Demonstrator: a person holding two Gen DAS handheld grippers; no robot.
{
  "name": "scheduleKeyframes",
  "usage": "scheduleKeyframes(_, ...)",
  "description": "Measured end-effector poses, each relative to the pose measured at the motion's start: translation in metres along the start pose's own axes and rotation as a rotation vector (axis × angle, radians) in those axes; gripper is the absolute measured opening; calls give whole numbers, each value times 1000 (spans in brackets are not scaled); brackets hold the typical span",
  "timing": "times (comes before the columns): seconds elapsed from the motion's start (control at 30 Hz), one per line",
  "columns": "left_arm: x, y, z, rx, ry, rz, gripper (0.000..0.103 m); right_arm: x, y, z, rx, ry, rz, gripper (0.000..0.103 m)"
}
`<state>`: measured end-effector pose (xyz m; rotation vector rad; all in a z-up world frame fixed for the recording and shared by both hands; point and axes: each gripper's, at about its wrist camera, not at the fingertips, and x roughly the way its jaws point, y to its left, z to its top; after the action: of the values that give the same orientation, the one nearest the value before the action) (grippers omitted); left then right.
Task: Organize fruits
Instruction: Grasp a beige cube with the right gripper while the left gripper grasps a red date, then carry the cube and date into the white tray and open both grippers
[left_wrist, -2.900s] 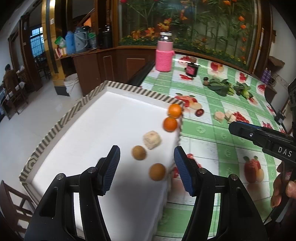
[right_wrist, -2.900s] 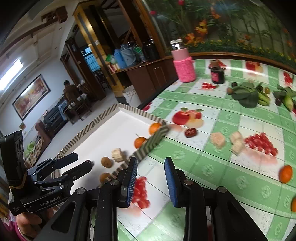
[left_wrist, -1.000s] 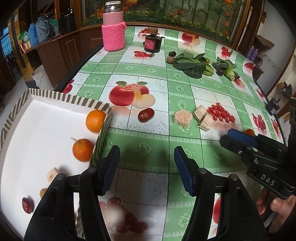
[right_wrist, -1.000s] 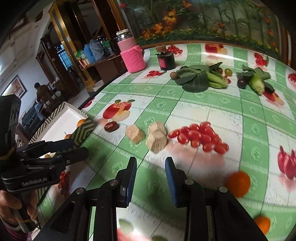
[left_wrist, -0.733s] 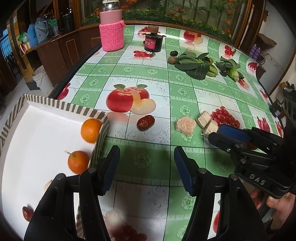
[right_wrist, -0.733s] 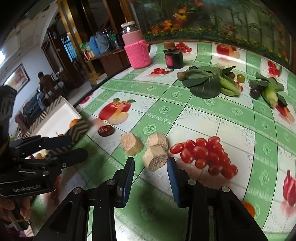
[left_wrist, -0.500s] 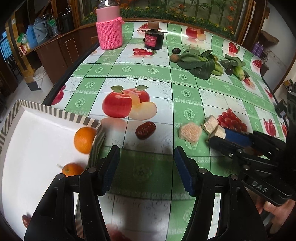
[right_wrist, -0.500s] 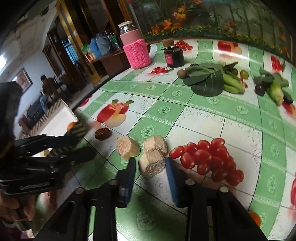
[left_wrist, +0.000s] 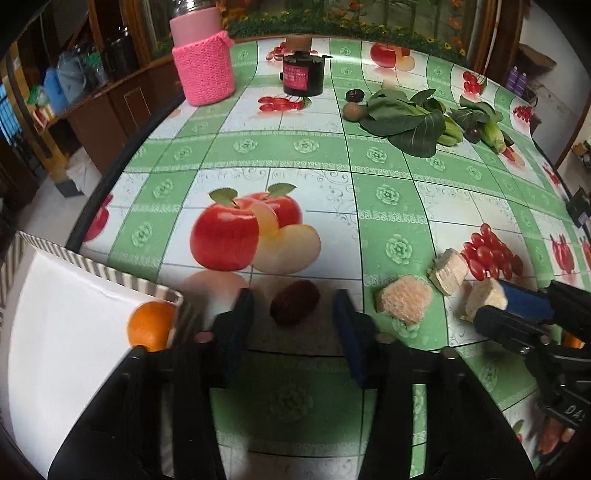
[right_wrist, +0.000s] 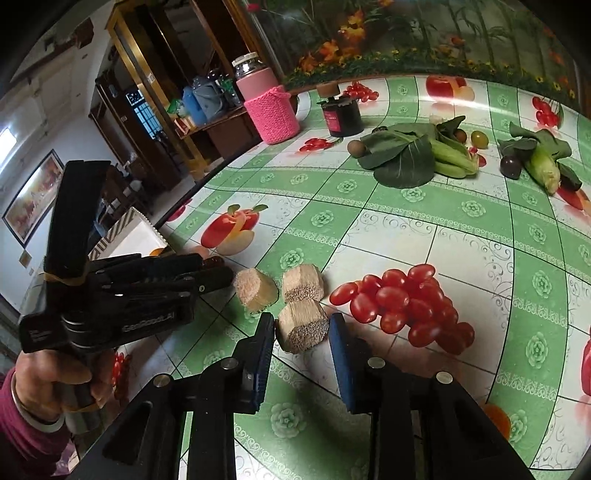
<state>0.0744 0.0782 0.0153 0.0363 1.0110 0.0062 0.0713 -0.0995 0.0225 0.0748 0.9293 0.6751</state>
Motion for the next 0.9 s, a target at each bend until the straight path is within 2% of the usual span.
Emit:
scheduleKeyframes(0.23,-16,0,-7,-3,-29,-42,25,-11,4,0,2,-15,-7,30)
scheduleKeyframes(0.6,-81,0,-42,11,-99,-126,25,-39,37,-17,-8,-58,-7,30)
scheduleKeyframes(0.9,-127,52,-87,-88,-159,-111,25,-44,80,-36,-32,-61,45,30)
